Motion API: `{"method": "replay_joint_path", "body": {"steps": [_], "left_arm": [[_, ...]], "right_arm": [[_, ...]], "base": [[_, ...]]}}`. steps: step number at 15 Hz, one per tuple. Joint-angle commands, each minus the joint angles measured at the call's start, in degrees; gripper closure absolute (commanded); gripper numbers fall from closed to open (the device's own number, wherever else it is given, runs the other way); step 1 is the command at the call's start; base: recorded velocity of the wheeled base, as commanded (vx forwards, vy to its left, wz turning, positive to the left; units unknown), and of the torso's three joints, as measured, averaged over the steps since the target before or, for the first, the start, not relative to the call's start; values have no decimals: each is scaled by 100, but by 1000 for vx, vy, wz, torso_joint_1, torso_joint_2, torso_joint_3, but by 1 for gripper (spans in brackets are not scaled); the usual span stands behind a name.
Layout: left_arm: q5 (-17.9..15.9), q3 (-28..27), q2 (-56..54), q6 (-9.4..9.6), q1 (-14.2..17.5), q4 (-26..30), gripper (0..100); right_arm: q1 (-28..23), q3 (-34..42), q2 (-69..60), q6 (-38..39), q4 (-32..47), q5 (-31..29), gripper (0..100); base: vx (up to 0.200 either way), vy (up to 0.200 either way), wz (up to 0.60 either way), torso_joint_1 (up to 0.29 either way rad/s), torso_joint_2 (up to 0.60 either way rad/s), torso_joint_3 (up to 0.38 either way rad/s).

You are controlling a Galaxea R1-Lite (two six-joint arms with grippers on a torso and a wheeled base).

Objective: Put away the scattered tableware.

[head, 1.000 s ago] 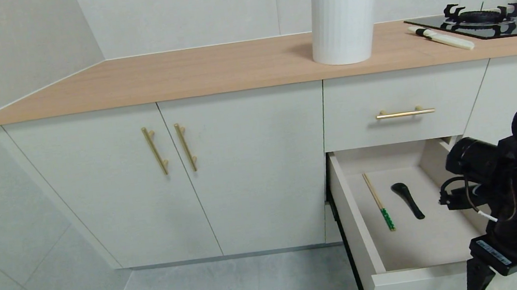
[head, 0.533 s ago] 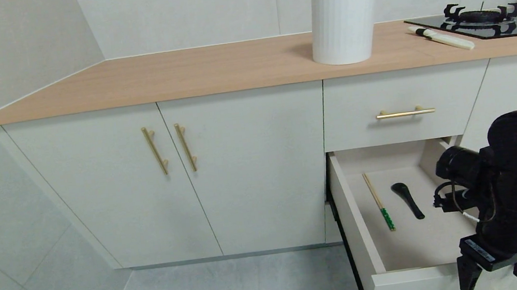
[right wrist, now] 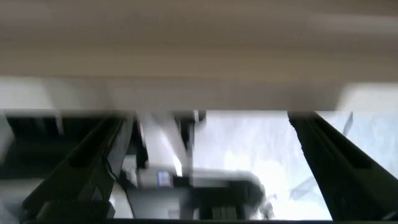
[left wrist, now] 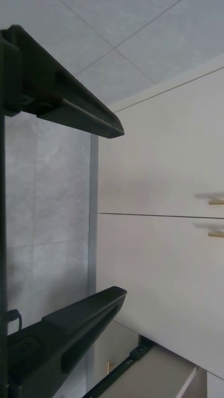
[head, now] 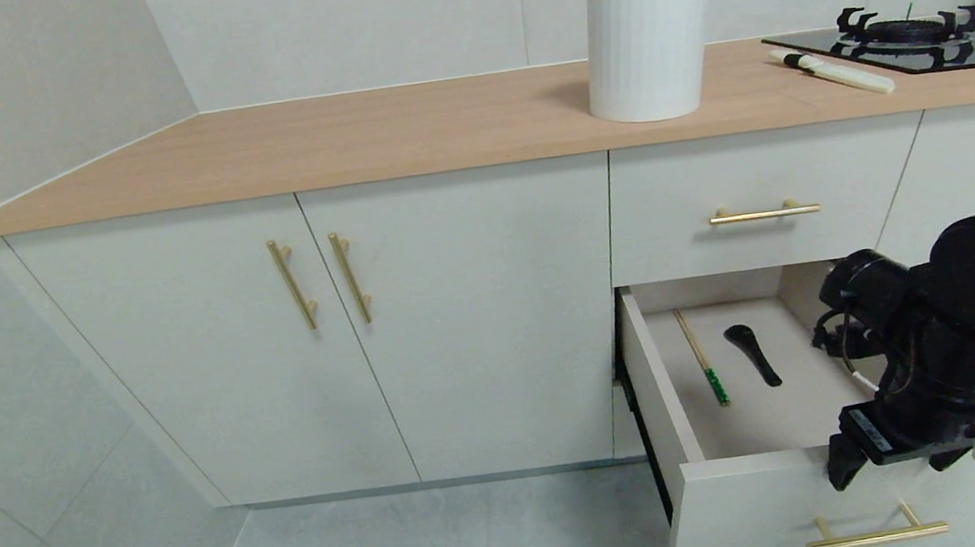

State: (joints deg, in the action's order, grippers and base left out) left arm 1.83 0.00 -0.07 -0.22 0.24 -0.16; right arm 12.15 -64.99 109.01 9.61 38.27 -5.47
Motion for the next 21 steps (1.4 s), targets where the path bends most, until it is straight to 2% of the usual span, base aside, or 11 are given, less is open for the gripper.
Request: {"method": "replay_joint_path", "body": {"steps": [1,5,9,11,14,21], "left_arm": [[2,0,7,-4,2,-2,0],[2,0,7,-4,2,-2,0],[2,0,7,-4,2,-2,0],[2,0,7,-4,2,-2,0],[2,0,7,-4,2,-2,0],[2,0,7,-4,2,-2,0]], "right_arm": [[-38,162,42,-3,-390,-6,0],[-46,821,77,-3,-2034,-68,0],[-310,1348,437,-3,-3862,-147,0],[-460,1340,753,-3,-4512,-156,0],[-539,1340,1325,-38,-6165,-173,0],[-547,1217,2002,-64,-8300,-507,0]], "base": [[0,0,0,0,0,0],[0,0,0,0,0,0],[0,0,0,0,0,0],[0,0,0,0,0,0],[0,0,0,0,0,0],[0,0,0,0,0,0]]}}
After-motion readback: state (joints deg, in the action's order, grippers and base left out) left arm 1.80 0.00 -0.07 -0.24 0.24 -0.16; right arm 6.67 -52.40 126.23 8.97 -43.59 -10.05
